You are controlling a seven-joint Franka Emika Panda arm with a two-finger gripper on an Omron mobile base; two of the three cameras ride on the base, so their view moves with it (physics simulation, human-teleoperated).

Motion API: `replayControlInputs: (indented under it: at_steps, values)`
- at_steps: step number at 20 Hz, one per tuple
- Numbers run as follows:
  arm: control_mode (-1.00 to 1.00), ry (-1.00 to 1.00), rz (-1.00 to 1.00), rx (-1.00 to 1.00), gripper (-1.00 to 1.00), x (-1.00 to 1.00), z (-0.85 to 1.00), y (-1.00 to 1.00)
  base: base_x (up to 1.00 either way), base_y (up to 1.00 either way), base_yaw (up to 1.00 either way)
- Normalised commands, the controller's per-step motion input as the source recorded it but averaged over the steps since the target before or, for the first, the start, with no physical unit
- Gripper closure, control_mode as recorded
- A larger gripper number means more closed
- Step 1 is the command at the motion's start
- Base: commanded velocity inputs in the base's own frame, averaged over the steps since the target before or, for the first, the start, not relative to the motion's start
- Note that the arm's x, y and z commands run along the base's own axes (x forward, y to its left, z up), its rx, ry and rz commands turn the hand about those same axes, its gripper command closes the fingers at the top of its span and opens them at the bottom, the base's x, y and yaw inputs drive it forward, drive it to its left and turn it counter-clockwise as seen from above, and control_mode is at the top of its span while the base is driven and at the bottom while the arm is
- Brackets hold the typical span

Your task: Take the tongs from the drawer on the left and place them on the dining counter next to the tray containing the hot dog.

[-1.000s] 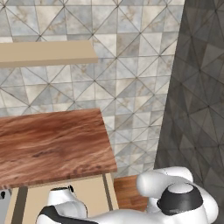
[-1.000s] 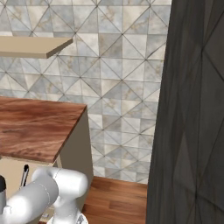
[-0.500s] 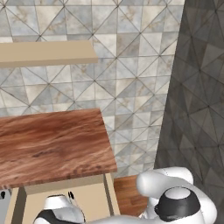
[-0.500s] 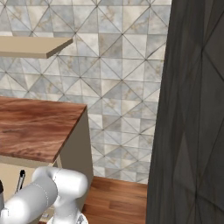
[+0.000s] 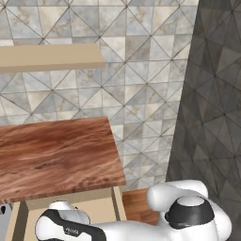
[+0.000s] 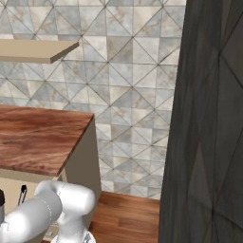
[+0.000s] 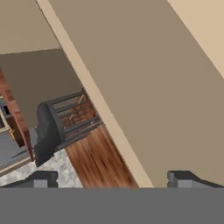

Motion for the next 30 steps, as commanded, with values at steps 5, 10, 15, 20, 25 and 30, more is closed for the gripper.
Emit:
replayControlInputs:
  at_steps: [5, 10, 15, 20, 25, 30]
  values:
    - [-1.0, 0.0, 0.0, -0.2, -1.0, 0.25, 0.22, -0.31, 0.0, 0.0, 0.0]
    - [-1.0, 0.0, 0.01, -0.18, -1.0, 0.02, 0.34, -0.22, 0.0, 0.0, 0.0]
    - [-1.0, -0.06, 0.0, -0.18, -1.0, 0.0, 0.24, -0.18, 0.0, 0.0, 0.0]
    - [-1.0, -0.04, 0.0, -0.13, -1.0, 0.01, 0.19, -0.29, 0.0, 0.0, 0.0]
    - [-1.0, -0.07, 0.0, -0.1, -1.0, 0.03, 0.13, -0.43, 0.0, 0.0, 0.0]
    - [-1.0, -0.09, 0.0, -0.07, -1.0, 0.0, 0.11, -0.38, 0.0, 0.0, 0.0]
